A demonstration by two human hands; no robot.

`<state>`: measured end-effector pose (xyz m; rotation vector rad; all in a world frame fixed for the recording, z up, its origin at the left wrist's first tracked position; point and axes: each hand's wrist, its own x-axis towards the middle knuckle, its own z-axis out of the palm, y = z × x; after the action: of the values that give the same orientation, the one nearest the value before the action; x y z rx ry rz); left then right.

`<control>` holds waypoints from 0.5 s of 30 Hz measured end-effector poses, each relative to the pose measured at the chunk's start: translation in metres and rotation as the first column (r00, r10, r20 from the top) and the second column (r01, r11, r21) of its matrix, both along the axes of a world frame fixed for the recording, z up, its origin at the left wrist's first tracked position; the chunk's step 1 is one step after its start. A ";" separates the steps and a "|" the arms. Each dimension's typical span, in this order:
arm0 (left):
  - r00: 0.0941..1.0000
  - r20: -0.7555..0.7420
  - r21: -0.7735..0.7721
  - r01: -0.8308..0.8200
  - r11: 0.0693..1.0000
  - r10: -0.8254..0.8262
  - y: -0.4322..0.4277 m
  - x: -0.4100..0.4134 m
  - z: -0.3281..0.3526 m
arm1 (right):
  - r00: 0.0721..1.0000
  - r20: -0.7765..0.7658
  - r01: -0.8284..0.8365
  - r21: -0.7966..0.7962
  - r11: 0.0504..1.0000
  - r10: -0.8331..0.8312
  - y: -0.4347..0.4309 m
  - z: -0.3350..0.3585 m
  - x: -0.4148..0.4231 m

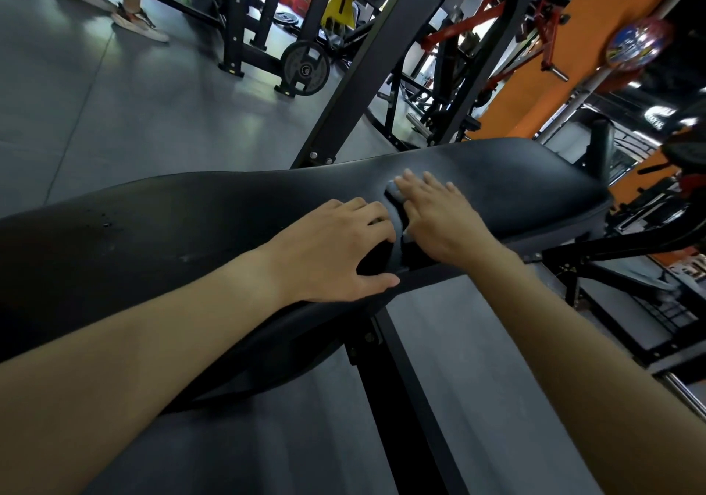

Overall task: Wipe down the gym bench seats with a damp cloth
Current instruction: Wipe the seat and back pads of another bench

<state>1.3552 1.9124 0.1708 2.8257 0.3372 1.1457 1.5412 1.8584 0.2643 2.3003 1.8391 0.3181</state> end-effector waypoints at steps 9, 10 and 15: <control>1.000 -0.008 -0.001 -0.027 1.000 0.027 -0.016 0.012 0.003 | 0.989 -0.003 0.144 0.161 0.976 -0.146 -0.038 0.020 0.053; 0.999 -0.005 -0.003 -0.034 0.999 0.034 -0.016 0.013 0.003 | 0.983 -0.020 0.183 0.201 0.962 -0.183 -0.039 0.022 0.061; 0.997 0.005 0.001 -0.082 0.997 0.082 -0.020 0.018 0.003 | 0.986 0.027 0.152 0.294 0.944 -0.167 -0.043 0.005 0.054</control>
<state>1.3731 1.8926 0.1740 2.8339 0.4568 1.1680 1.5951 1.8153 0.2690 2.5859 1.6620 0.6573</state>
